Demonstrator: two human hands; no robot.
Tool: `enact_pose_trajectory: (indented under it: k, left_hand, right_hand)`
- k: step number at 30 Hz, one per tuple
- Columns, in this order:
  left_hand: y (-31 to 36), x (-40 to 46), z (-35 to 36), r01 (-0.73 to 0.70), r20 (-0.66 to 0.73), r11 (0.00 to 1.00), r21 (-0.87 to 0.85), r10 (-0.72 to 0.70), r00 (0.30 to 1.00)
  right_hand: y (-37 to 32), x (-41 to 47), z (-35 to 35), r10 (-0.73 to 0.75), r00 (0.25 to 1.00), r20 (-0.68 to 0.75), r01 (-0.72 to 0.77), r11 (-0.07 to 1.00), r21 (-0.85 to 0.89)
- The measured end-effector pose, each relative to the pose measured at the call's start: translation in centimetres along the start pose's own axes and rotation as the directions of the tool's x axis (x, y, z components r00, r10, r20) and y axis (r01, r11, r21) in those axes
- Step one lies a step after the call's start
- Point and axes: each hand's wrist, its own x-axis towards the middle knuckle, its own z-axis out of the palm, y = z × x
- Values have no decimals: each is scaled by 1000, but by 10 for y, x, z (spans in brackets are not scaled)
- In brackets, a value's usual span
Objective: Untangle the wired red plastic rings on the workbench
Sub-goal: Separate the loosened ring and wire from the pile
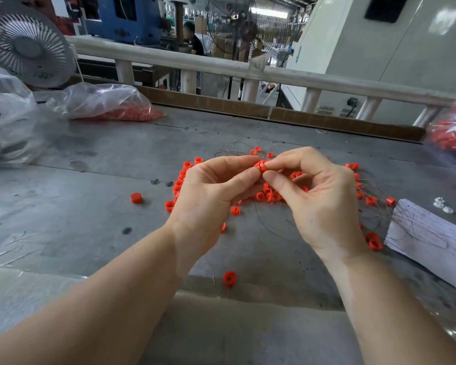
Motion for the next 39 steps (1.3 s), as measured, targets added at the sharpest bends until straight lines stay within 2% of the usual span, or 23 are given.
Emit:
enact_pose_trajectory:
  k: [9, 23, 39]
  left_hand:
    - [2, -1, 1, -6, 2, 998, 58, 6, 1000]
    - [1, -1, 1, -50, 6, 997, 51, 50, 999]
    - [3, -1, 0, 43, 30, 998, 48, -44, 999]
  right_hand:
    - [4, 0, -1, -28, 1000, -7, 28, 1000, -2]
    - [3, 1, -1, -39, 999, -14, 39, 999, 1]
    - [2, 1, -1, -85, 996, 14, 86, 991, -106]
